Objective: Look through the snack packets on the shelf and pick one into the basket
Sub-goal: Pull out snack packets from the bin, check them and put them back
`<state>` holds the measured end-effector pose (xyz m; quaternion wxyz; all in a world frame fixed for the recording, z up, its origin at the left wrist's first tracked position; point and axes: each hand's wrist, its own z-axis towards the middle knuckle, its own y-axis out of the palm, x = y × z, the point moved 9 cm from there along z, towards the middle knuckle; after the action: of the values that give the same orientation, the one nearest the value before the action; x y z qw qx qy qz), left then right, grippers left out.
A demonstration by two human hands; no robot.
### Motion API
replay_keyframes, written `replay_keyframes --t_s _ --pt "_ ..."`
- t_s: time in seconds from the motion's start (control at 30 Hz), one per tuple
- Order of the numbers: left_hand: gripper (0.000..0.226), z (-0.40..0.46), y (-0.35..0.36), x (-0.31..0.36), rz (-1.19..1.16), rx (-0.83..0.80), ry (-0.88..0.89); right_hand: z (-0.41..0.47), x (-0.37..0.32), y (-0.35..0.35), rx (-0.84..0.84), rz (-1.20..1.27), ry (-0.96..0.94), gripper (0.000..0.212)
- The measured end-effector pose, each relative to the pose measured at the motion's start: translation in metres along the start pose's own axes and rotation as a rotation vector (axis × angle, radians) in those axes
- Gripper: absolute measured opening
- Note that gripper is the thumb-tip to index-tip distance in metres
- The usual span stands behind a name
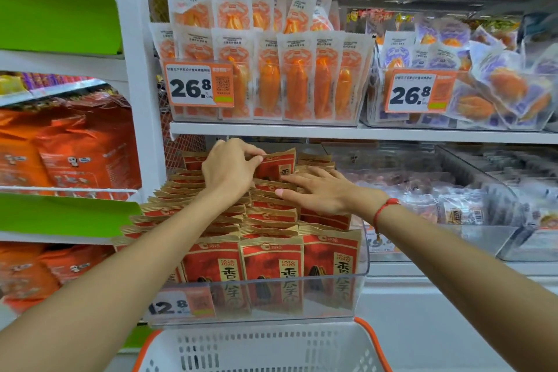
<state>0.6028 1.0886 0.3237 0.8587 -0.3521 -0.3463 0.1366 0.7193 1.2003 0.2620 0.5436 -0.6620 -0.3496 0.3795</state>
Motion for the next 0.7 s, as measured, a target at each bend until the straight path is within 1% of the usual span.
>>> replay_keyframes --t_s 0.1,0.17,0.27,0.37,0.43,0.6,0.63,0.7 --pt "0.019 -0.014 -0.029 0.008 -0.007 0.086 0.056 0.0 -0.001 -0.006 0.05 0.01 -0.017 0.069" --pt "0.02 -0.021 -0.05 0.012 -0.054 0.146 0.076 -0.004 -0.003 -0.013 0.14 0.061 -0.04 0.065" --pt "0.019 -0.03 -0.074 0.02 -0.184 0.203 0.138 -0.014 -0.004 -0.03 0.326 0.27 -0.051 0.057" --pt "0.02 -0.039 -0.098 0.028 -0.248 0.244 0.172 -0.03 -0.008 -0.049 0.489 0.519 -0.051 0.058" --pt "0.02 -0.045 -0.112 0.034 -0.317 0.254 0.185 -0.044 -0.017 -0.063 0.571 0.678 -0.107 0.058" --pt "0.017 -0.066 -0.141 0.031 -0.526 0.234 0.157 -0.089 -0.048 -0.079 0.664 0.957 -0.318 0.032" --pt "0.02 -0.07 -0.145 0.029 -0.572 0.221 0.154 -0.099 -0.054 -0.078 0.665 1.006 -0.349 0.029" --pt "0.032 -0.082 -0.147 0.023 -0.697 0.178 0.127 -0.116 -0.065 -0.071 0.641 1.118 -0.394 0.022"
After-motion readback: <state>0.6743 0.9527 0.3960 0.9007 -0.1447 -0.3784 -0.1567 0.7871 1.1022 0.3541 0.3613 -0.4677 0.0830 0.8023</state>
